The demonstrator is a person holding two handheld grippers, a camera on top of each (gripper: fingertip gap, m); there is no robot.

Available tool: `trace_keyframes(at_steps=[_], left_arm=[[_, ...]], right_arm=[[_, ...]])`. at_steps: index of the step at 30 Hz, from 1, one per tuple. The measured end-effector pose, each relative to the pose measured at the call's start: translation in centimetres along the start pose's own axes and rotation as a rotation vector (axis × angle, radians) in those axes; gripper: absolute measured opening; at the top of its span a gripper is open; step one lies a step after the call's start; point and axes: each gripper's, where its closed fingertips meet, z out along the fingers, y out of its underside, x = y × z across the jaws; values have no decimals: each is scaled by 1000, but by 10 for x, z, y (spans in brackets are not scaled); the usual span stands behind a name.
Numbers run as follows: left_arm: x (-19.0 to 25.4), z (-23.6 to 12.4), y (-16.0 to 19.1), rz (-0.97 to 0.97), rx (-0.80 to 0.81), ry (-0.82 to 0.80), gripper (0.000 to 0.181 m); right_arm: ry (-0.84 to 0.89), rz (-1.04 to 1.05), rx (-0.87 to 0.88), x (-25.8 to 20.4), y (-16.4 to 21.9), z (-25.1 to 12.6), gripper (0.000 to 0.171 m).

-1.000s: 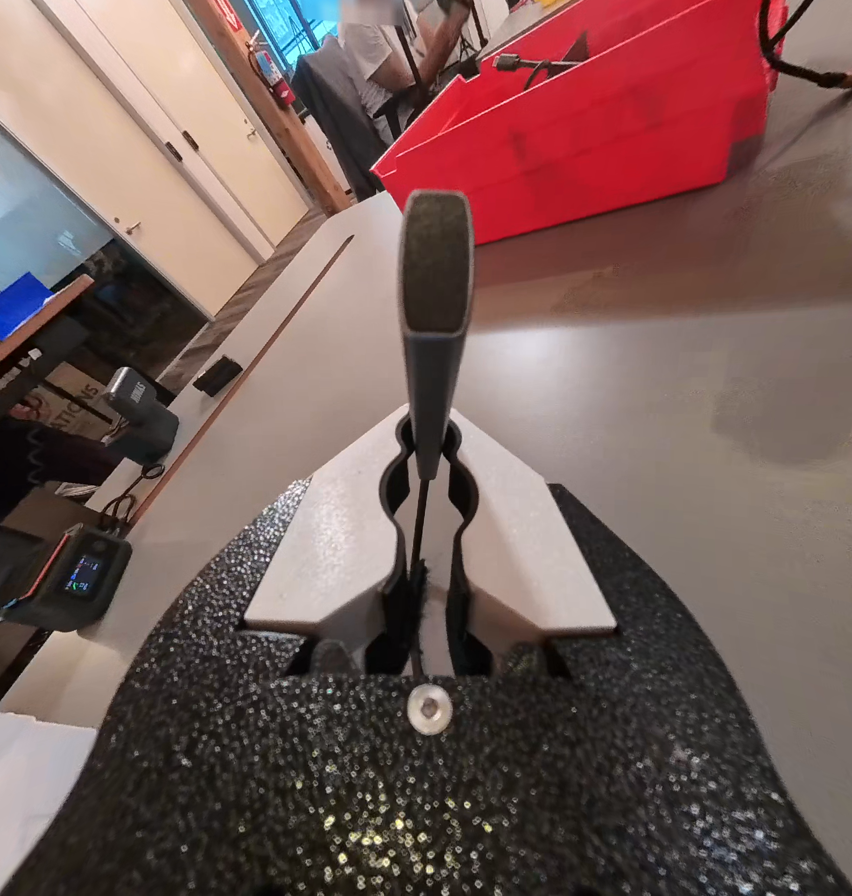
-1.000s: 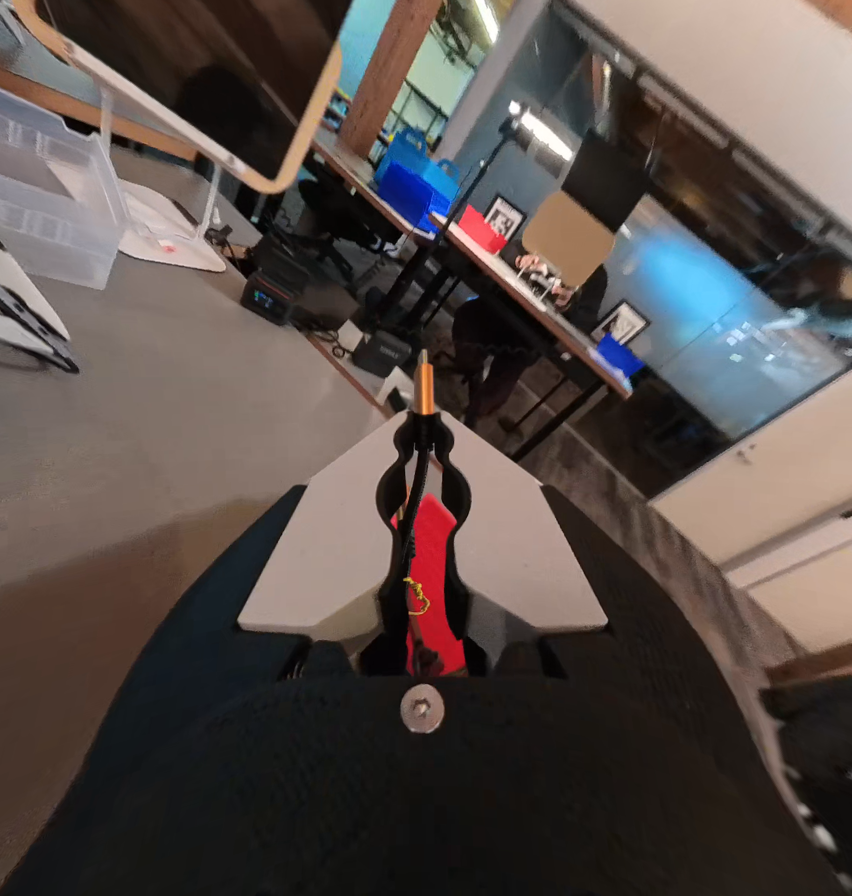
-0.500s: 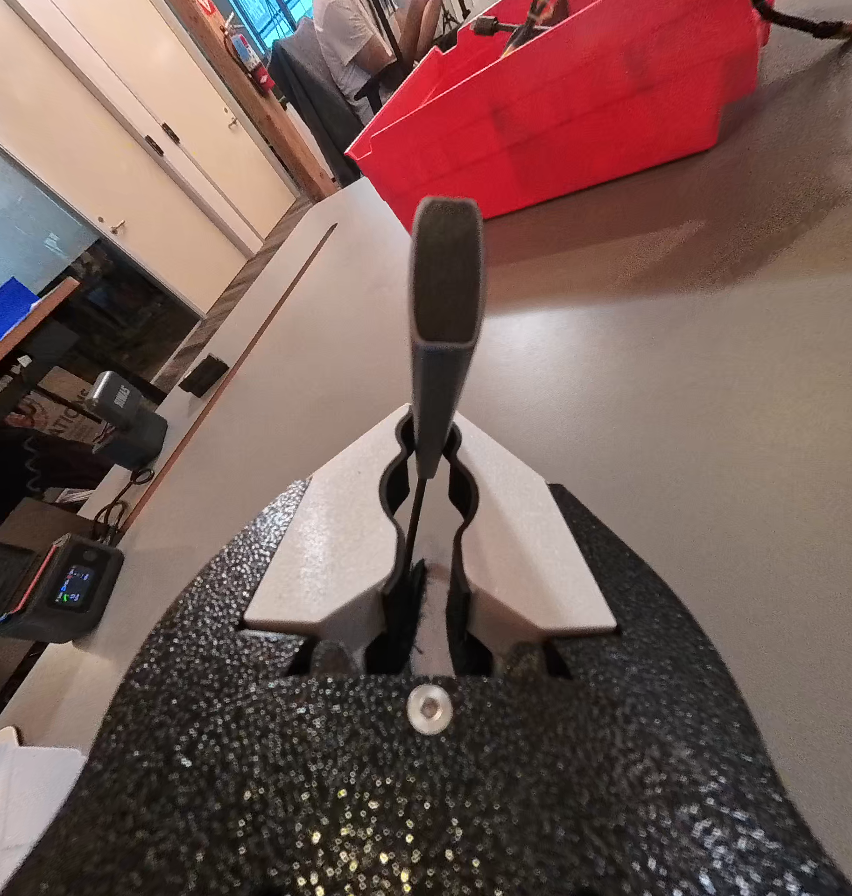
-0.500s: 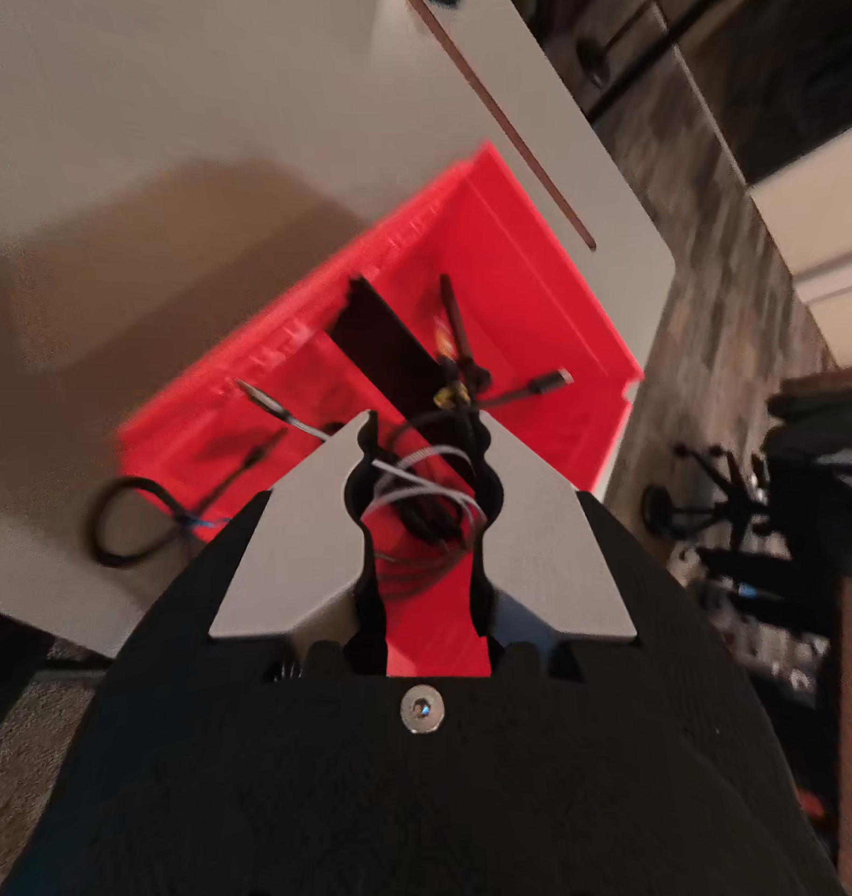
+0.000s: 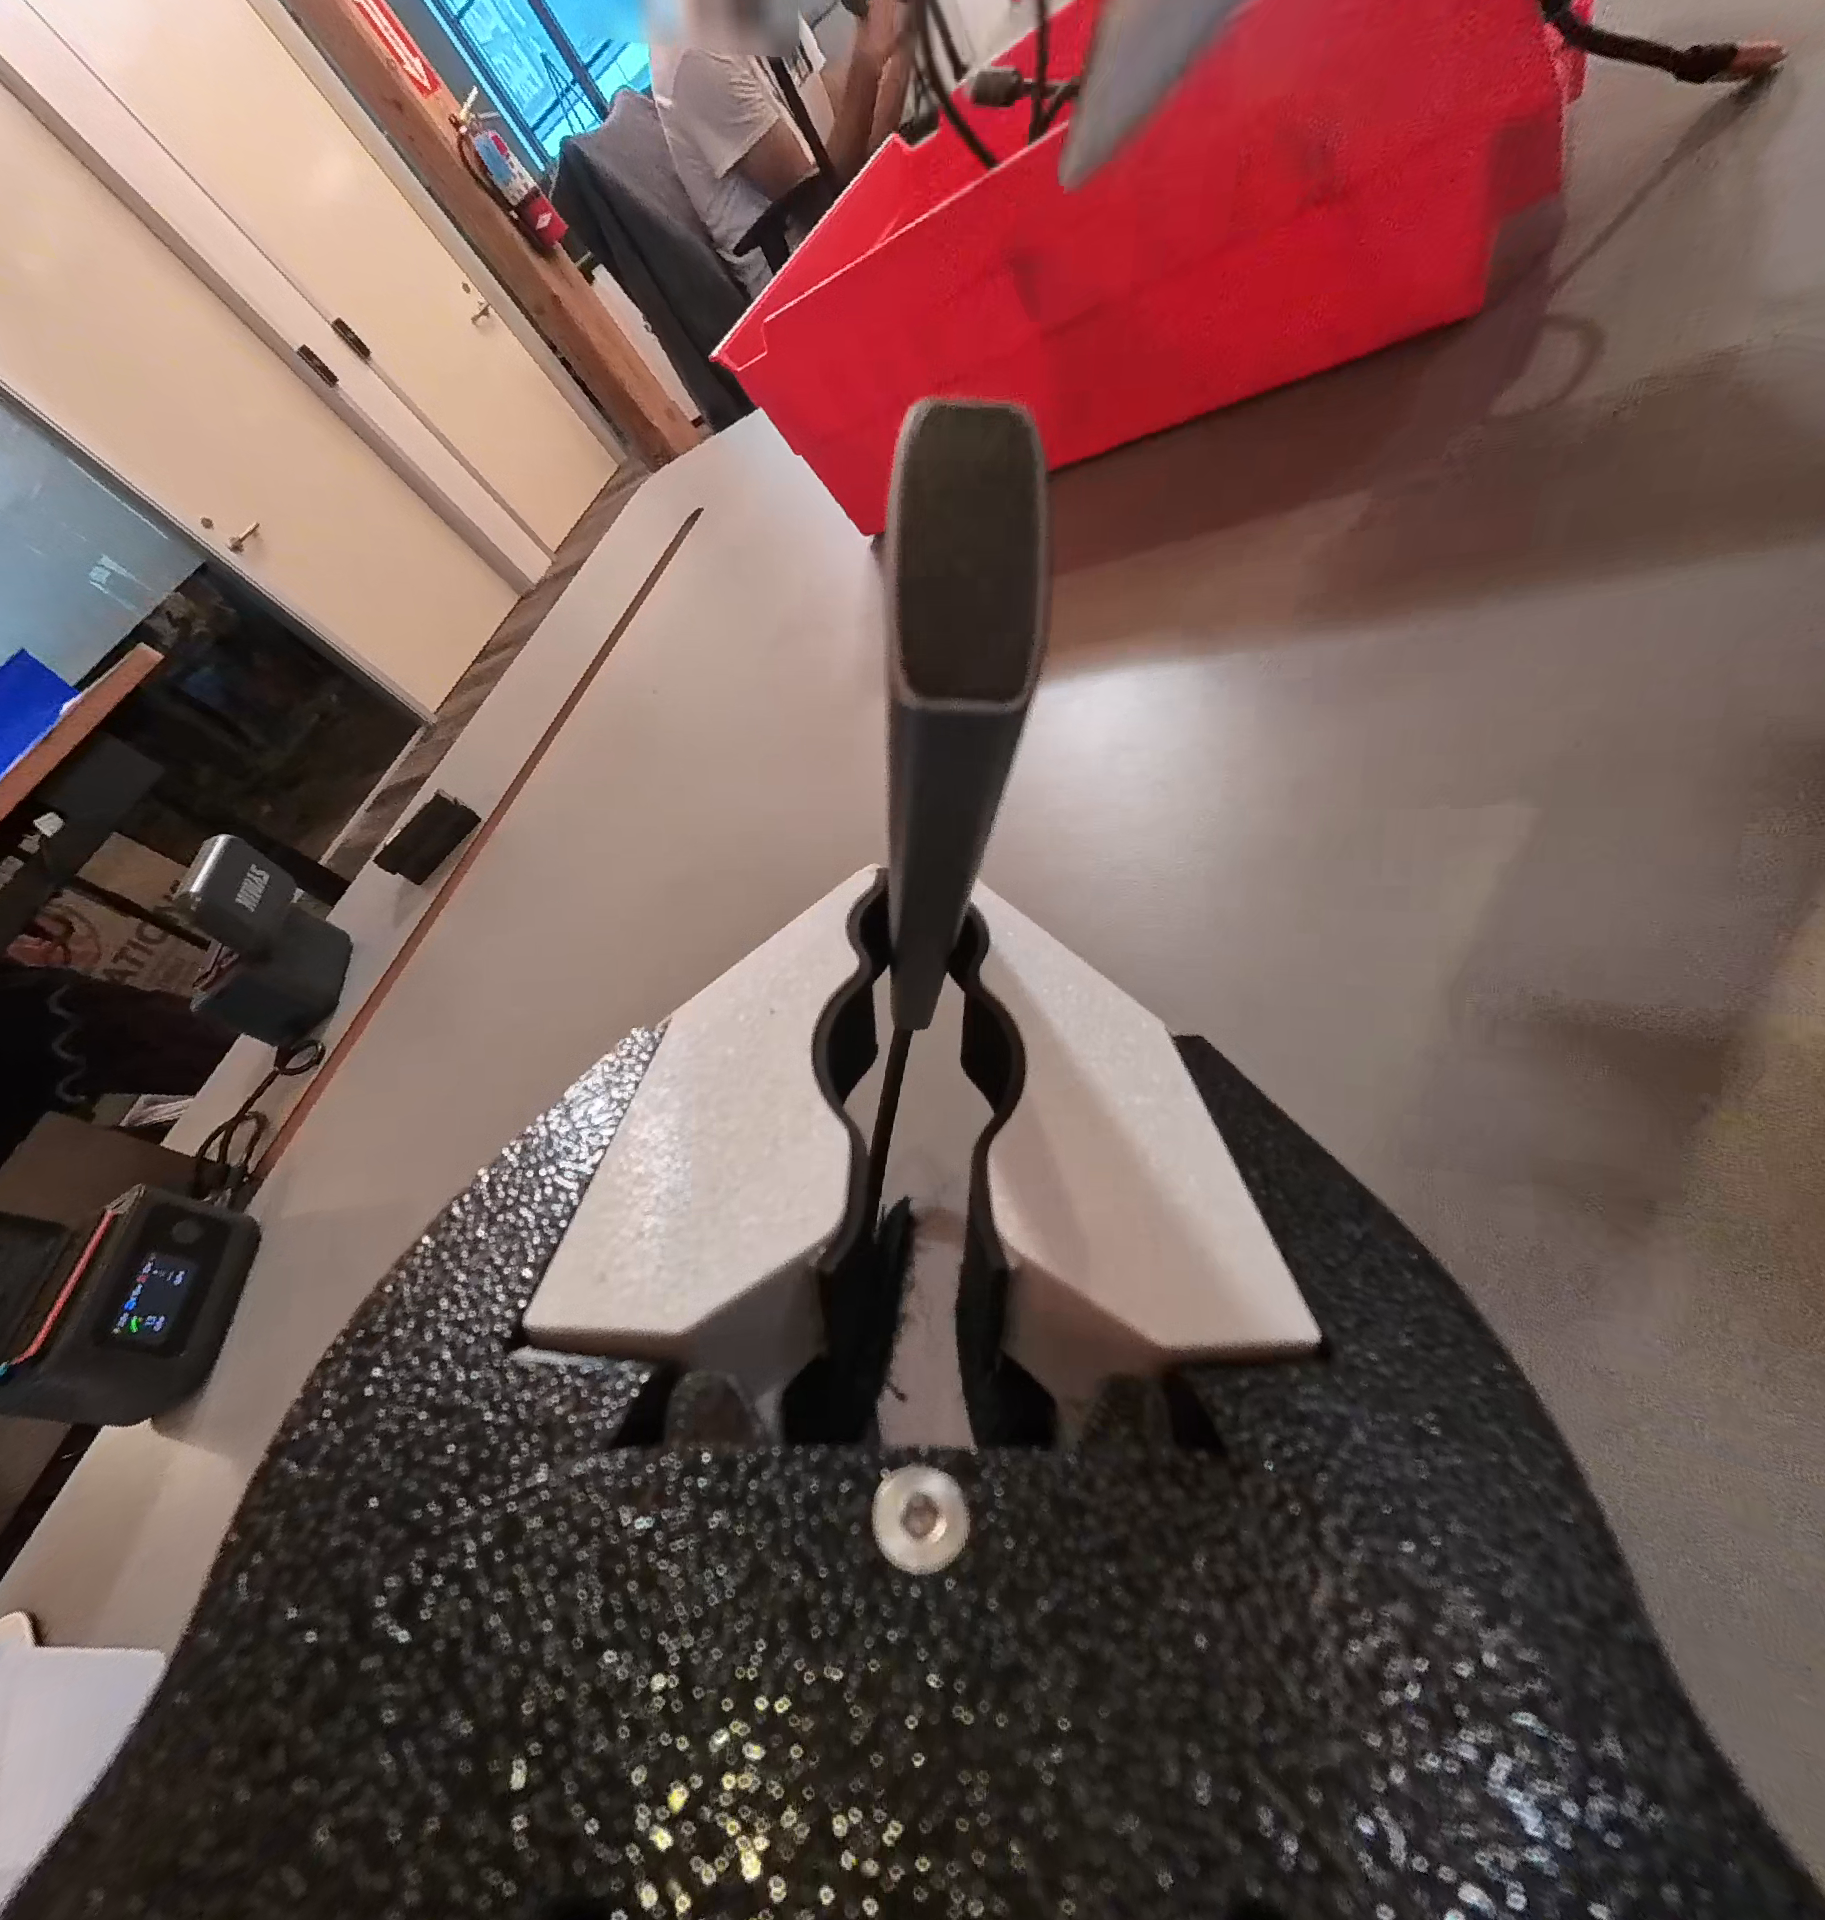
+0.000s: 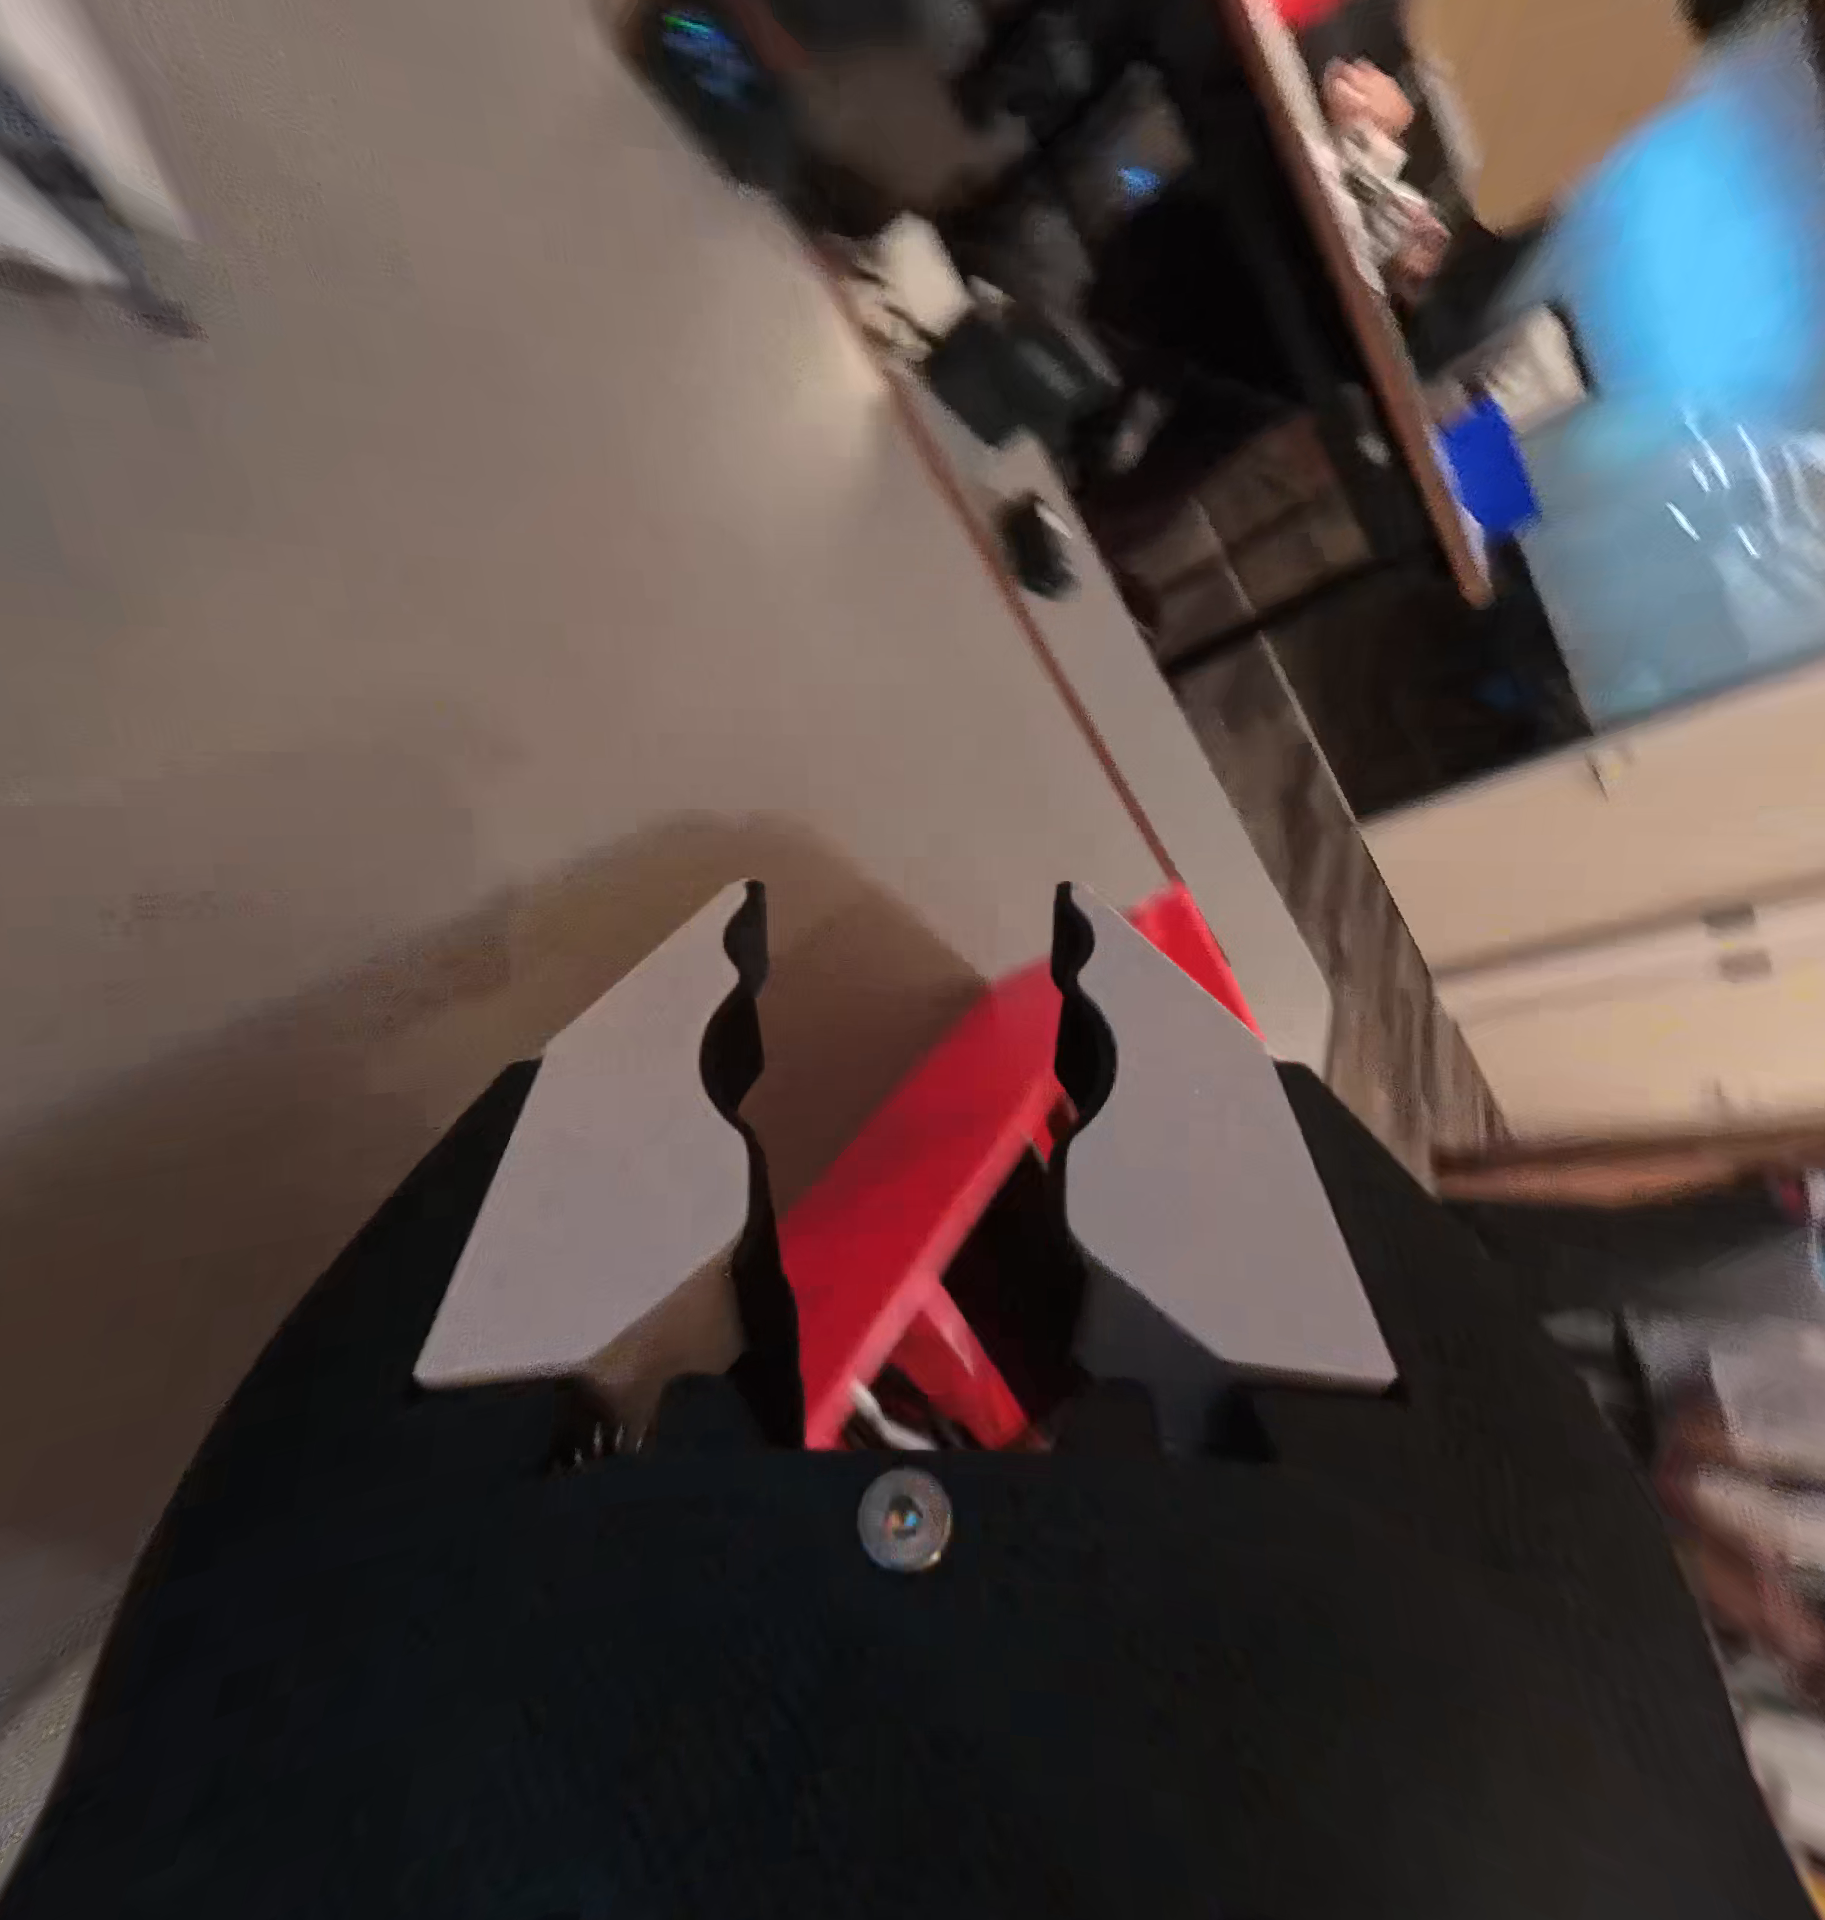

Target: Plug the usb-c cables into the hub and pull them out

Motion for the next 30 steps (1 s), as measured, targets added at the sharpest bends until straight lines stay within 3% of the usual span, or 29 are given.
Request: trace_keyframes(at_steps=[5,10,16,20,25,30], left_arm=[[3,3,1,8,-9,13,8],[9,6,3,38,-29,28,8],[9,6,3,36,-30,29,8],[8,6,3,31,-29,27,8],[10,8,4,35,-35,33,8],[19,7,-13,28,61,74,8]], right_arm=[[224,214,-107,79,60,-27,46],[68,315,-95,87,75,-1,49],[-119,168,-223,73,93,36,50],[-164,152,-253,64,94,34,46],[-137,204,-117,62,62,10,45],[-348,133,255,-22,-44,-12,46]])
